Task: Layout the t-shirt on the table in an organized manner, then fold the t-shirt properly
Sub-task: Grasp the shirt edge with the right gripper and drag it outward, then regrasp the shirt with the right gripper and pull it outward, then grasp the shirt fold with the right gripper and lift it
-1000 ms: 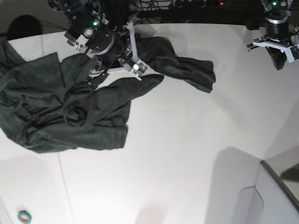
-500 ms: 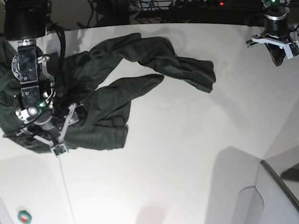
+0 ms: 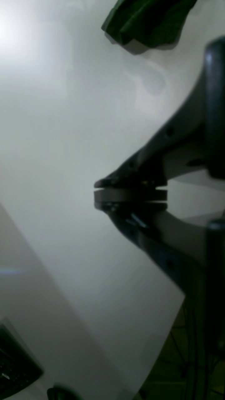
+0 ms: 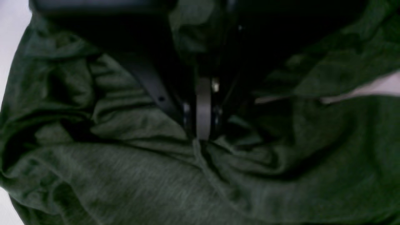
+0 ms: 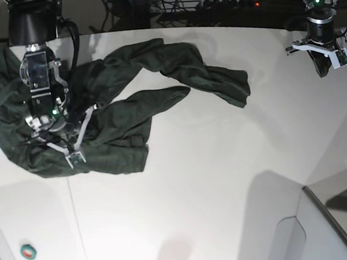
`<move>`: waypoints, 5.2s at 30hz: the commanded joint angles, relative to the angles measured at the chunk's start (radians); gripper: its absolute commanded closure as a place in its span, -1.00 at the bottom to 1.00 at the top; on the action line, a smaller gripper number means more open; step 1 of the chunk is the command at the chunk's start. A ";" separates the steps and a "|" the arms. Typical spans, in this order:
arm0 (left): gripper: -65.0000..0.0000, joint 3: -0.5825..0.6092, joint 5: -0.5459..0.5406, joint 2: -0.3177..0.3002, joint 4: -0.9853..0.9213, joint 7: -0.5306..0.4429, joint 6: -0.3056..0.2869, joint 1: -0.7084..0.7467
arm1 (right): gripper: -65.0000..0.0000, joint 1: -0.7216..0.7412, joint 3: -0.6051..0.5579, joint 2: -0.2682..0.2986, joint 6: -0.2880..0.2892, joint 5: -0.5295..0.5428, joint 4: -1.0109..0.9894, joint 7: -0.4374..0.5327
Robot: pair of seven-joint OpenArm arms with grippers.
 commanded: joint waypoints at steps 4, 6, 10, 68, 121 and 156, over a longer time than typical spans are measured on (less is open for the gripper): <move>1.00 -0.003 -0.005 -0.014 0.015 -0.027 0.003 -0.002 | 1.00 -0.107 -0.006 0.005 0.001 0.002 0.193 0.011; 1.00 -0.003 -0.005 -0.014 0.015 -0.027 0.003 -0.004 | 1.00 -0.161 -0.006 0.005 0.038 0.002 0.260 0.011; 1.00 0.049 -0.005 -0.016 0.016 -0.027 0.003 -0.005 | 1.00 -0.259 0.002 0.005 0.136 0.002 0.341 -0.020; 1.00 -0.071 -0.003 -0.056 -0.113 -0.025 -0.101 -0.033 | 1.00 -0.589 -0.041 0.049 0.207 0.002 0.642 -0.029; 1.00 -0.071 -0.003 -0.011 -0.113 -0.024 -0.103 -0.028 | 0.83 -0.422 0.065 -0.100 0.400 0.002 0.343 -0.044; 0.07 0.290 0.004 -0.013 -0.074 -0.019 -0.104 -0.010 | -0.45 -0.216 -0.219 0.002 0.353 -0.002 0.412 -0.046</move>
